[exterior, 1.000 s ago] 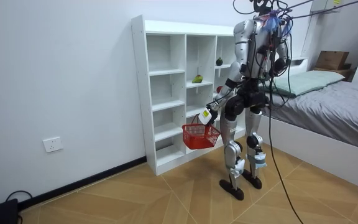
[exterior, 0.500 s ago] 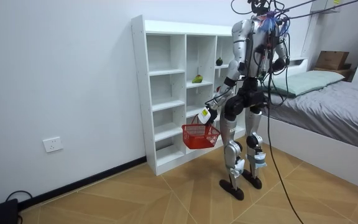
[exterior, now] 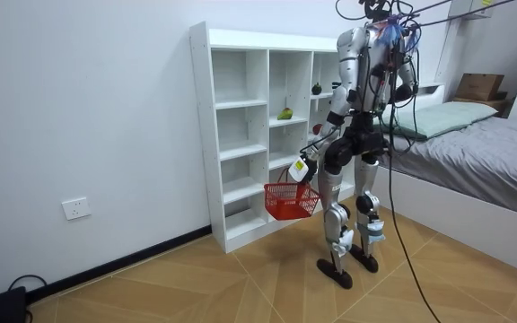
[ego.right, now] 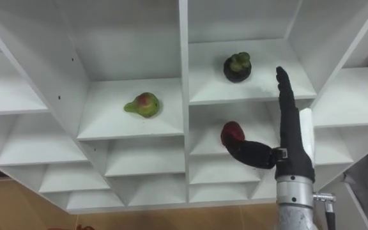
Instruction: Collect fruits from the closet
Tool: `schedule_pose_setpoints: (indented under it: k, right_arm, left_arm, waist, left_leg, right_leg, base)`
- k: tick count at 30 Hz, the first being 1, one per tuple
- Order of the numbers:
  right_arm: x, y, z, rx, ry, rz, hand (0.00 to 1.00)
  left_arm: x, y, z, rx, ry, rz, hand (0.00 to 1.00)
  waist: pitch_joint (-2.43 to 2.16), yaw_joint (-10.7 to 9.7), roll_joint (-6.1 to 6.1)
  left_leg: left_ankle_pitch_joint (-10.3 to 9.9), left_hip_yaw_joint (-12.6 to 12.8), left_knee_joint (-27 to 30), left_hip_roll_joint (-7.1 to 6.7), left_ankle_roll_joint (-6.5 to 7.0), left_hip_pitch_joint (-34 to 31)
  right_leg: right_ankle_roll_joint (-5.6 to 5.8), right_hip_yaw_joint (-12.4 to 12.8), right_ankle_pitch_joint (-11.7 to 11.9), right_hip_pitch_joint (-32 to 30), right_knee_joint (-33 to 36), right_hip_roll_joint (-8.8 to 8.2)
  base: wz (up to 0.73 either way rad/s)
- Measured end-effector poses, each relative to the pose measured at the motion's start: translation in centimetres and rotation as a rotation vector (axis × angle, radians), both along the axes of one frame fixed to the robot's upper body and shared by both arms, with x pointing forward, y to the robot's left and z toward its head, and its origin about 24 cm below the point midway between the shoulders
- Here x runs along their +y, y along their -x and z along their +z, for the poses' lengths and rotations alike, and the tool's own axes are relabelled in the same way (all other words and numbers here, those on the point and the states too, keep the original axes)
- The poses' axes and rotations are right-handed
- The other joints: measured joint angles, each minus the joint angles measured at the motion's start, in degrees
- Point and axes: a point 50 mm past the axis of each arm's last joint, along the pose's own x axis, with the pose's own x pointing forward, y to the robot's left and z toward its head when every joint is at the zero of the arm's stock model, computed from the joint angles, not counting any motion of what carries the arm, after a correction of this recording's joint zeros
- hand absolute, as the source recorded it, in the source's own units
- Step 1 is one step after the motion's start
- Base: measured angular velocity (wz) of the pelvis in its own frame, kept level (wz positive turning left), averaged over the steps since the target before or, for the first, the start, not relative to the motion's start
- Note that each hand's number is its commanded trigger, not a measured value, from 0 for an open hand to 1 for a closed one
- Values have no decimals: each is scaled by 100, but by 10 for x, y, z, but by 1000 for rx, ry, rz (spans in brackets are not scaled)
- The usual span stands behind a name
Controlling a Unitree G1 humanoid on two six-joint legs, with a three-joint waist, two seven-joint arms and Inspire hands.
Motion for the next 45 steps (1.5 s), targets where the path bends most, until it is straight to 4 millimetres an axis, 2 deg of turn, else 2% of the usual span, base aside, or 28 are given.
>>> schedule_pose_setpoints:
  k: [5, 16, 19, 23, 28, 33, 40, 45]
  right_arm:
    - [1, -6, 5, -27, -15, 4, 0]
    - [1, -16, 13, -71, -53, 4, 0]
    - [-1, -20, 10, -63, -43, -9, 0]
    - [-2, -25, 6, -44, -39, -12, 0]
    - [-2, -26, 6, -46, -49, -14, 0]
    - [-3, -27, 6, -45, -75, -17, 0]
    - [-10, -45, 5, -5, -119, -21, 0]
    - [-10, -48, 7, -4, -106, 4, 0]
  left_arm:
    - [0, -9, 1, -24, -1, -7, 100]
    - [-3, -16, 3, -45, 4, -39, 100]
    - [-2, -16, 3, -45, 11, -45, 100]
    - [-2, -20, 4, -63, 16, -53, 100]
    - [-2, -19, 4, -57, 15, -51, 100]
    - [-2, -18, 4, -41, 16, -47, 100]
    - [-2, -17, 3, -21, 19, -43, 100]
    - [-1, -15, 2, -12, 18, -38, 100]
  waist:
    - [21, 4, -56]
    - [22, -5, -76]
    - [26, 0, -117]
    - [57, 3, -210]
    - [34, 11, -256]
    - [35, 33, -258]
    - [34, 33, -252]
    - [34, 144, -256]
  left_leg:
    - [0, -1, 2, -1, 0, 15]
    - [14, -93, 4, -10, 1, 21]
    - [25, -106, 4, -11, -1, 25]
    - [42, -117, 5, -10, -4, 19]
    - [42, -107, 8, -16, -3, 23]
    - [43, -138, 9, -19, -2, 18]
    - [67, -164, 15, -28, 3, 21]
    - [72, -195, 10, -27, 0, 16]
  right_leg:
    - [1, -33, 1, 58, -4, -3]
    - [3, -90, 2, 68, -4, -11]
    - [3, -107, 2, 67, -4, -12]
    - [-2, -133, 5, 68, 0, -15]
    - [0, -170, 7, 85, 0, -24]
    - [0, -186, 7, 102, 0, -27]
    - [-1, -221, 8, 99, 2, -42]
    - [-1, -254, 8, 106, 2, -40]
  base:
    - [2]
    - [2]
    - [0]
    - [0]
    - [0]
    - [0]
    - [2]
    - [3]
